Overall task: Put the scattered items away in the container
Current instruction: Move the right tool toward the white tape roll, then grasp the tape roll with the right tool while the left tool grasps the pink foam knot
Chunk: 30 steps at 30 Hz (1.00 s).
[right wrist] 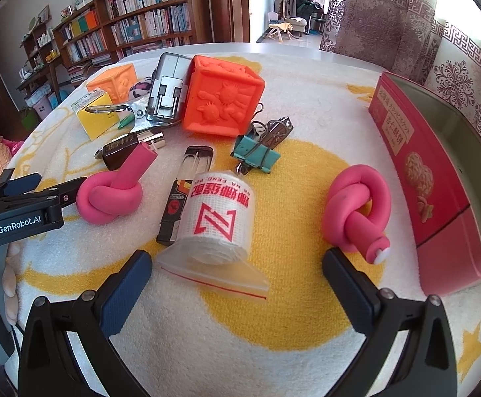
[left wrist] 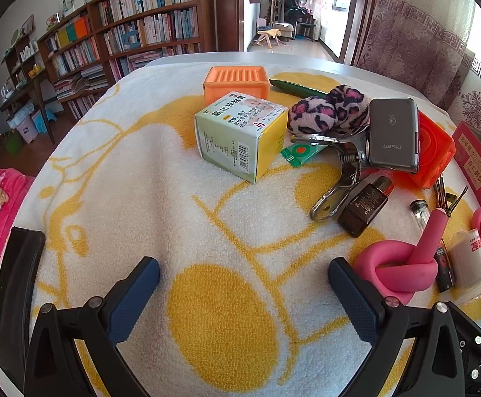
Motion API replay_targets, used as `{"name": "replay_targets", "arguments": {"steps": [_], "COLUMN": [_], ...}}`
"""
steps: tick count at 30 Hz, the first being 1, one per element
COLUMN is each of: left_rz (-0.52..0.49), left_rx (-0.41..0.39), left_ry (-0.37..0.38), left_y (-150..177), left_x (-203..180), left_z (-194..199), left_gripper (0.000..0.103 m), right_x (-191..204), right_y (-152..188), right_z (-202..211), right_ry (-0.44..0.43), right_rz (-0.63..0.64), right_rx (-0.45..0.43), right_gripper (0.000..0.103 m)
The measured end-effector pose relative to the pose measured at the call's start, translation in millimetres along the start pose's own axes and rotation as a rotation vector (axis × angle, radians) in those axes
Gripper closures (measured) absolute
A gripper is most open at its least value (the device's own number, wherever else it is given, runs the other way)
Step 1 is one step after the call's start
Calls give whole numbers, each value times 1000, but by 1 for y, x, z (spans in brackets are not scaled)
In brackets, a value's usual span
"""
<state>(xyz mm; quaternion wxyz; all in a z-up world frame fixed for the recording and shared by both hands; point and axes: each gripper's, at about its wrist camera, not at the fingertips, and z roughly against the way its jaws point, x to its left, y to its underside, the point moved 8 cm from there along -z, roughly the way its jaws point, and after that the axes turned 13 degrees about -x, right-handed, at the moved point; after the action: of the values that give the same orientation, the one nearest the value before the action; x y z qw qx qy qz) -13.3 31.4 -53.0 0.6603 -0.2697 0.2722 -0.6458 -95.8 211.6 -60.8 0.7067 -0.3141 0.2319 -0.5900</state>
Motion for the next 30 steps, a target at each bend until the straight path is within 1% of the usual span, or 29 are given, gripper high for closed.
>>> {"name": "replay_targets", "arguments": {"steps": [4,7,11,14,16,18,20,22,23,25,28,30], "left_rz": [0,32,97,152,156,149,139,123,117,107,78,77], "left_rx": [-1,-20,-49,-62,-72,-89,-111,-129,-135,-149,-159,-160], "left_ry": [20,82,133,170,175,184,203,218,223,232,226,237], "left_y": [-2,-6,-9,-10,-11,-12,-13,-13,-14,-13,-13,-15], "left_x": [4,3,9,15,15,13,8,5,3,0,-3,-8], "left_z": [0,3,7,7,7,7,12,16,17,21,23,23], "left_gripper": [0,0,0,0,0,0,0,0,0,0,0,0], "right_x": [5,2,-6,-11,-8,-3,0,-6,-7,-5,0,4], "right_y": [3,2,-2,-6,-8,-9,-8,-11,-11,-12,-21,-27], "right_z": [1,3,17,31,35,38,36,29,29,30,34,32], "right_ry": [21,10,-76,-92,-99,-103,-106,-120,-128,-142,-158,-162], "right_rz": [34,19,-85,-114,-112,-95,-87,-104,-118,-128,-117,-102], "right_rx": [10,2,-63,-126,-145,-155,-148,-132,-126,-118,-121,-110], "right_gripper": [0,0,0,1,3,12,30,42,46,52,52,52]}}
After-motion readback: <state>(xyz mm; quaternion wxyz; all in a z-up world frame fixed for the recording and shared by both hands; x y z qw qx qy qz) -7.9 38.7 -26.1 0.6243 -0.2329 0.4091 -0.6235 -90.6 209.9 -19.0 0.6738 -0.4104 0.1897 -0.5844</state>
